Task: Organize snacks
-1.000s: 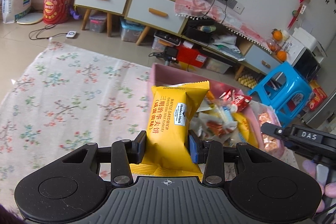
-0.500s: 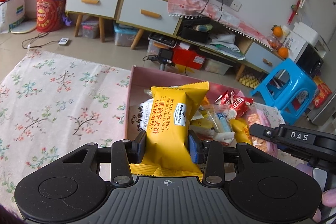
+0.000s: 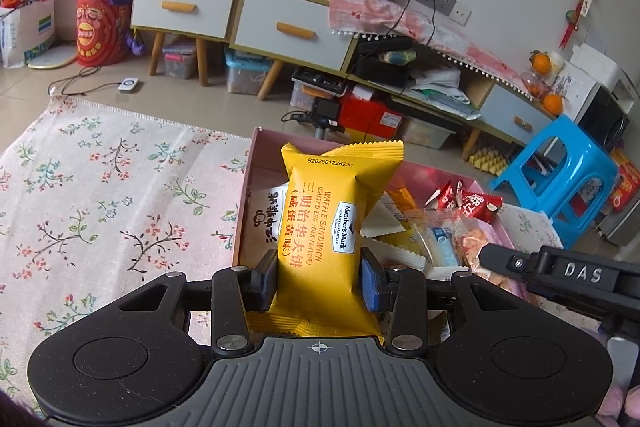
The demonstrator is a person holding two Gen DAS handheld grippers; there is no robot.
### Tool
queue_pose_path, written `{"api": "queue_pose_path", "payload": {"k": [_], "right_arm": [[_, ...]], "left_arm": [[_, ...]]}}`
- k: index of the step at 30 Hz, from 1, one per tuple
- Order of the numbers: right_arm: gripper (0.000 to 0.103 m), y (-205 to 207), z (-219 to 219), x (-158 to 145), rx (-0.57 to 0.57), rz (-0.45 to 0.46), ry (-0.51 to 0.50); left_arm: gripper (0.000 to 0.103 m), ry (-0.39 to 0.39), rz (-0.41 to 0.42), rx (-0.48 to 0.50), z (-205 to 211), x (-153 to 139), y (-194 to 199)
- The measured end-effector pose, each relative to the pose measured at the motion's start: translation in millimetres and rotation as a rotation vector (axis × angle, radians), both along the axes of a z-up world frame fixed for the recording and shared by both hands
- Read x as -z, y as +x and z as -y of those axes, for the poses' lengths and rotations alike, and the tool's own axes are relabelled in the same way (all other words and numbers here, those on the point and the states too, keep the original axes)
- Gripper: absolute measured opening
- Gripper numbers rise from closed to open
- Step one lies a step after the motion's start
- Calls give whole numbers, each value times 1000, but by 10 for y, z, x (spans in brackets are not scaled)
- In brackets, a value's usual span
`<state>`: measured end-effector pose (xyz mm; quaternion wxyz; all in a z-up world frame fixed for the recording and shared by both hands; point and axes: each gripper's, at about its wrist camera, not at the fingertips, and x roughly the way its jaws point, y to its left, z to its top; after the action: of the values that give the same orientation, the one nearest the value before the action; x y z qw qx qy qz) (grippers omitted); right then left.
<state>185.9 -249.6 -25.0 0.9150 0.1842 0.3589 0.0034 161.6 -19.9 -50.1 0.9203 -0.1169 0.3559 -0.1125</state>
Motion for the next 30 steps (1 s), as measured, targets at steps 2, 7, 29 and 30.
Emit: {"api": "queue_pose_path", "payload": {"k": [2, 7, 29, 30], "right_arm": [[38, -18, 10, -15, 8, 2, 3], [56, -71, 13, -85, -5, 18, -6], [92, -585, 239, -227, -73, 27, -100], [92, -618, 238, -223, -79, 25, -108]], "left_arm": [[41, 5, -8, 5, 4, -8, -11], [59, 20, 13, 45, 7, -72, -106], [98, 179, 12, 123, -293, -234, -556], [98, 186, 13, 122, -305, -230, -588]]}}
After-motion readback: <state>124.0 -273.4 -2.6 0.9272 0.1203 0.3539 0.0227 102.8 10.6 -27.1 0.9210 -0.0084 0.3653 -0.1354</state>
